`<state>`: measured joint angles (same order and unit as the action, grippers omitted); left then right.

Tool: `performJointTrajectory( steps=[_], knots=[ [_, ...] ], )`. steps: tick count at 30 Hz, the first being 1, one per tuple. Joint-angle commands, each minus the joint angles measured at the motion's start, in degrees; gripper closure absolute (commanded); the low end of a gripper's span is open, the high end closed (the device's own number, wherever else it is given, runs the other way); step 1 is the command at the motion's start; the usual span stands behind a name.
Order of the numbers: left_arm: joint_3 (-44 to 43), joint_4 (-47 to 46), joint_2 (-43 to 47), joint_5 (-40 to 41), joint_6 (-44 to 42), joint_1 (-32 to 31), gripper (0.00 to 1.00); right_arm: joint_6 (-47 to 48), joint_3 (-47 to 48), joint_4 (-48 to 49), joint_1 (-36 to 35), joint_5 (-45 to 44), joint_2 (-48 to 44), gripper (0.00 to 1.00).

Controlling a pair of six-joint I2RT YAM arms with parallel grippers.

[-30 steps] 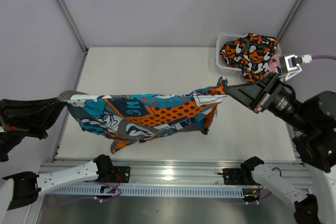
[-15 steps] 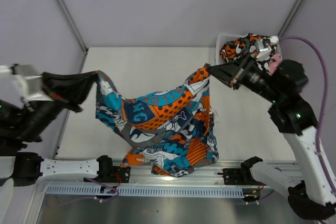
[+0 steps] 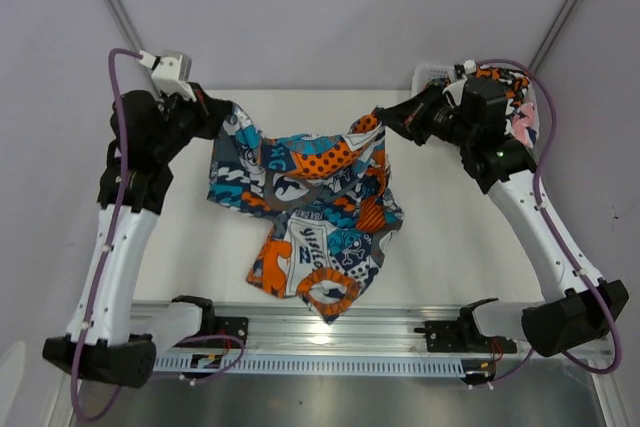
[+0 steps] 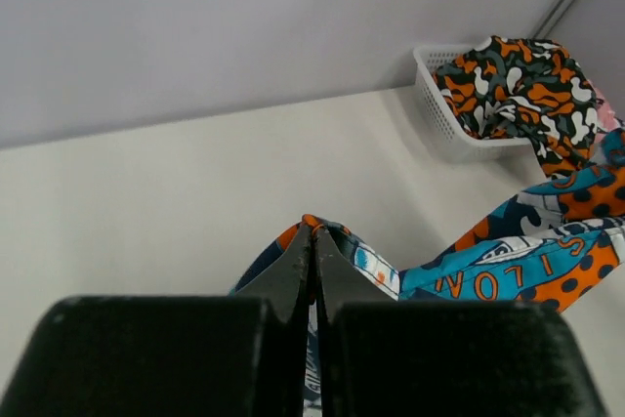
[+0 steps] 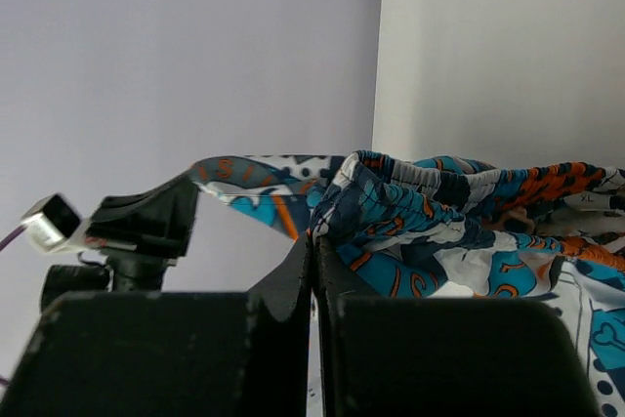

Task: Fold and stack the shorts
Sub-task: Flatten the shorts out

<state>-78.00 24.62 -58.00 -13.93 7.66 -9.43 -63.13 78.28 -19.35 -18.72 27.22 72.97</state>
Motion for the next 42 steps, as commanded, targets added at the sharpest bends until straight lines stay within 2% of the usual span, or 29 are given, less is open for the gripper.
performJointTrajectory(
  steps=[1,6,15,20,25,32,35,38,42],
  knots=[
    [1.01,-7.84,-3.26,-13.94,9.13,3.63,1.00,1.87,4.68,4.85,1.32,-1.64,1.47,1.00],
    [-1.11,-7.21,-2.83,-13.48,10.88,6.88,1.00,4.51,8.73,5.90,1.84,-1.83,3.49,1.00],
    [-9.89,-10.81,4.37,-14.37,12.47,7.32,1.00,2.32,16.19,19.87,-0.35,6.95,1.65,1.00],
    [-7.80,-18.62,14.11,-15.86,13.95,7.32,1.00,2.31,16.29,27.51,-6.48,8.90,-5.02,1.00],
    [-9.45,-20.41,22.30,-13.67,12.47,7.32,1.00,6.43,16.64,27.62,-11.51,4.95,-13.45,1.00],
    [-17.36,-13.37,24.07,-11.47,8.42,7.32,1.00,5.40,16.12,21.12,-12.39,-3.47,-21.29,1.00],
    [-15.53,-13.37,22.67,-11.29,8.86,7.23,1.00,4.69,17.16,12.00,-12.39,-9.44,-21.29,1.00],
    [-11.42,-15.47,19.42,-10.85,10.00,7.23,1.00,5.56,20.06,-1.69,-12.39,-15.68,-18.14,1.00],
    [-4.28,-19.52,14.50,-9.71,11.94,7.23,1.00,5.66,19.29,-8.33,-11.43,-18.88,-12.60,1.00]
  ],
)
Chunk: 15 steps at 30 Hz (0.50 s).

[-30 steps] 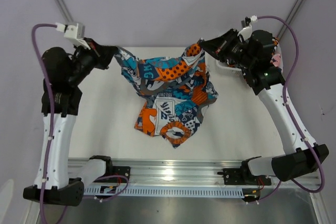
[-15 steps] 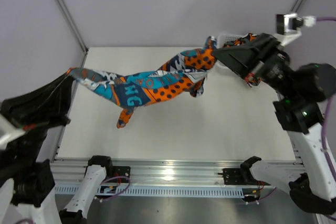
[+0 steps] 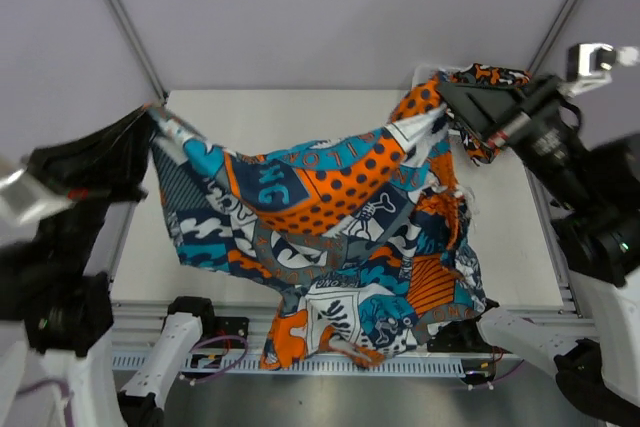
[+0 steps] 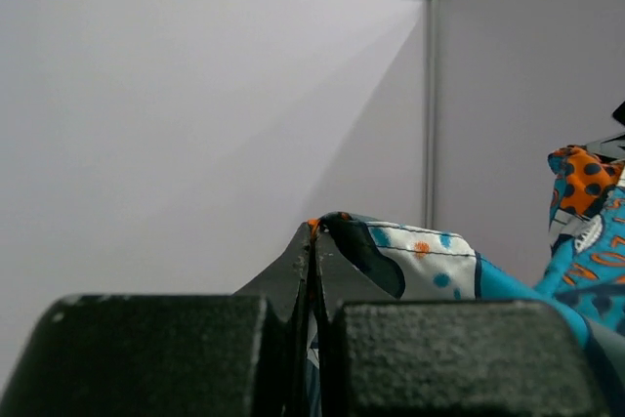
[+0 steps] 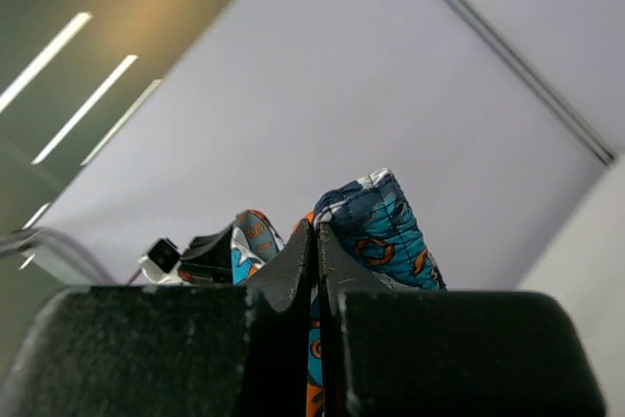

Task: Fold and stack the shorts
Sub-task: Flatten the shorts out

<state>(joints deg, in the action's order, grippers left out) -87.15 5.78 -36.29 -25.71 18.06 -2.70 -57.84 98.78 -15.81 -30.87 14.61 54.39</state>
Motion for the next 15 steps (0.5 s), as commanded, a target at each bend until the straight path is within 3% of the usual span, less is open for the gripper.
performJointTrajectory(
  steps=[1,5,9,11,15],
  knots=[
    [7.76,-1.55,-8.17,3.12,1.71,0.50,1.00,-0.51,-4.18,-11.87,3.16,-4.00,7.82,1.00],
    [16.82,-5.33,-13.44,5.23,3.20,0.50,1.00,-6.92,-17.26,-3.47,11.96,6.12,12.04,1.00],
    [30.78,-13.50,-17.75,12.16,7.59,0.50,1.00,-8.42,-22.13,-0.45,15.84,5.69,20.91,1.00],
    [35.45,-16.40,-21.96,15.42,10.14,0.41,1.00,-10.78,-21.71,0.95,17.50,5.17,26.26,1.00],
    [38.73,-23.79,-30.75,21.39,12.17,0.41,1.00,-14.92,-13.30,3.67,18.74,4.81,46.00,1.00]
  ],
)
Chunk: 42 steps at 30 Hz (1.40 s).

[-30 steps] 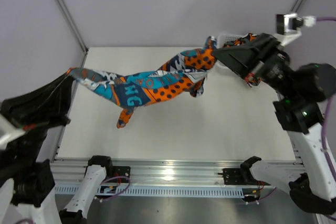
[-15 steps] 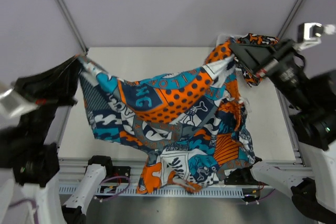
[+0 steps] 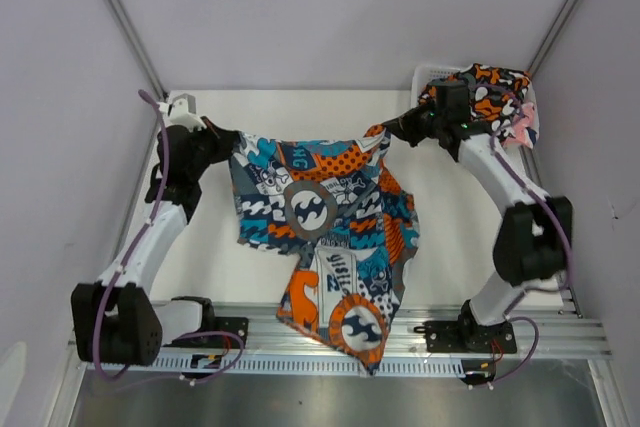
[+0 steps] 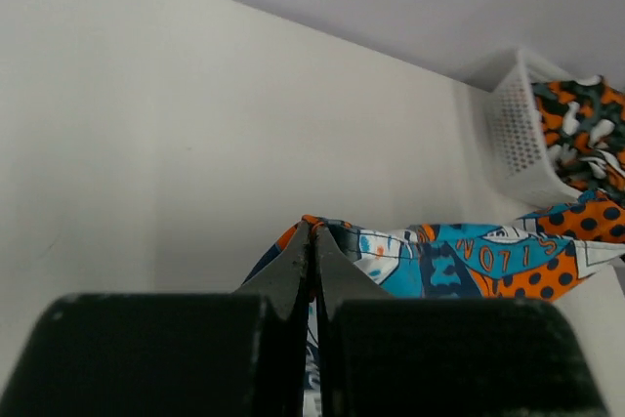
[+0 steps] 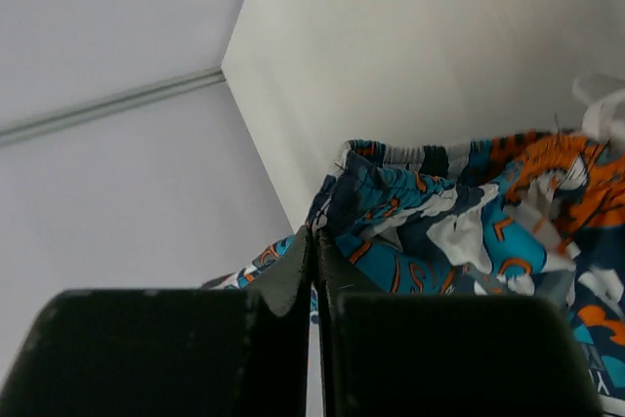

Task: Fold and stack the shorts
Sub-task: Flatten the shorts out

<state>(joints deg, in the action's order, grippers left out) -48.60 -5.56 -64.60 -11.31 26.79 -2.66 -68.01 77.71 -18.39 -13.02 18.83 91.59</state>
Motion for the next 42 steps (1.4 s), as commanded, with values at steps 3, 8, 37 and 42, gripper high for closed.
performJointTrajectory(
  steps=[3,8,37,42],
  knots=[
    [-2.28,-15.35,-10.70,10.33,3.45,0.37,1.00,-7.13,16.21,8.63,1.76,3.14,23.65,1.00],
    [-10.45,-12.20,-23.18,15.70,4.32,0.55,1.00,-7.40,44.49,8.37,1.24,8.40,45.39,1.00],
    [-15.66,12.77,-17.33,21.05,3.72,-2.52,0.01,41.01,35.32,-10.39,1.50,-3.87,25.15,0.02],
    [-7.06,13.65,-7.06,20.36,4.33,-12.79,0.01,46.03,18.73,-12.29,1.06,-16.00,16.00,0.31]
  ],
)
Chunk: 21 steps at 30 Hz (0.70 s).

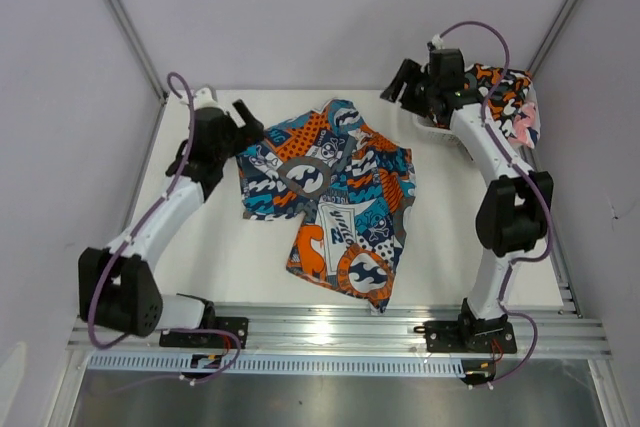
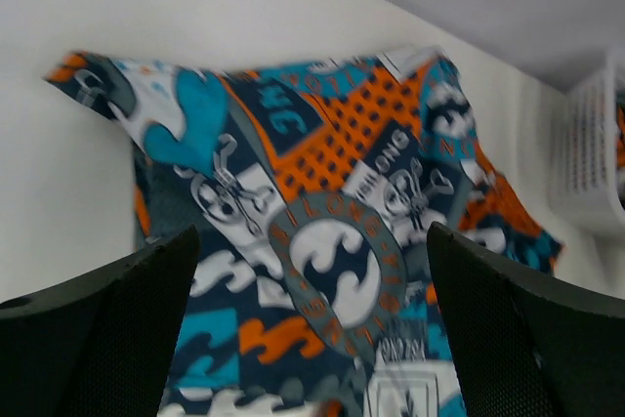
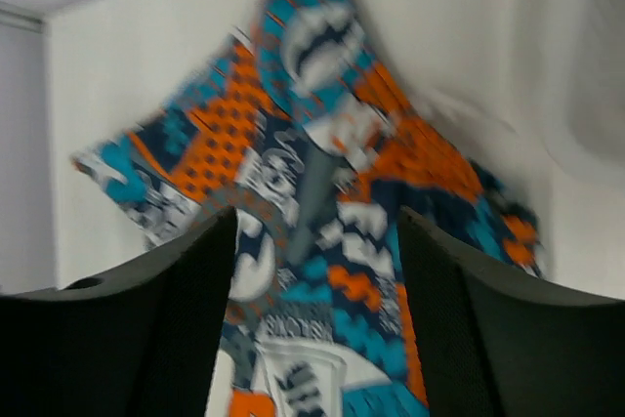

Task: Fold and stack the shorts
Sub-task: Flatten the shorts out

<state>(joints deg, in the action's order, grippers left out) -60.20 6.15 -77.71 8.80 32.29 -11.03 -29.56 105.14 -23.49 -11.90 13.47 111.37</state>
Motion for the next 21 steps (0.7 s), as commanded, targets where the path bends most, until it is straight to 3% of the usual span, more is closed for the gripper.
performJointTrajectory(
  steps=[1,5,9,14,21],
  knots=[
    [5.35,2.02,7.47,1.47,-1.01,-6.27,0.01,7.85,-11.86,-6.49,0.03,-11.71,-7.01,0.34],
    [6.33,4.39,12.23,4.29,-2.93,-17.24,0.01,8.47,-27.05,-2.63,0.03,-17.50,-13.70,0.37],
    [5.98,9.83,13.29,7.72,-3.73,-27.18,0.01,8.56,-33.06,1.33,0.21,-19.18,-15.40,0.37],
    [9.48,9.58,11.80,12.02,-1.98,-39.66,0.01,8.21,-34.74,5.54,0.21,-22.34,-13.47,0.38],
    [10.63,8.26,9.51,14.14,-1.88,-48.38,0.01,7.85,-38.78,16.09,1.53,-18.84,-11.62,0.38]
  ],
)
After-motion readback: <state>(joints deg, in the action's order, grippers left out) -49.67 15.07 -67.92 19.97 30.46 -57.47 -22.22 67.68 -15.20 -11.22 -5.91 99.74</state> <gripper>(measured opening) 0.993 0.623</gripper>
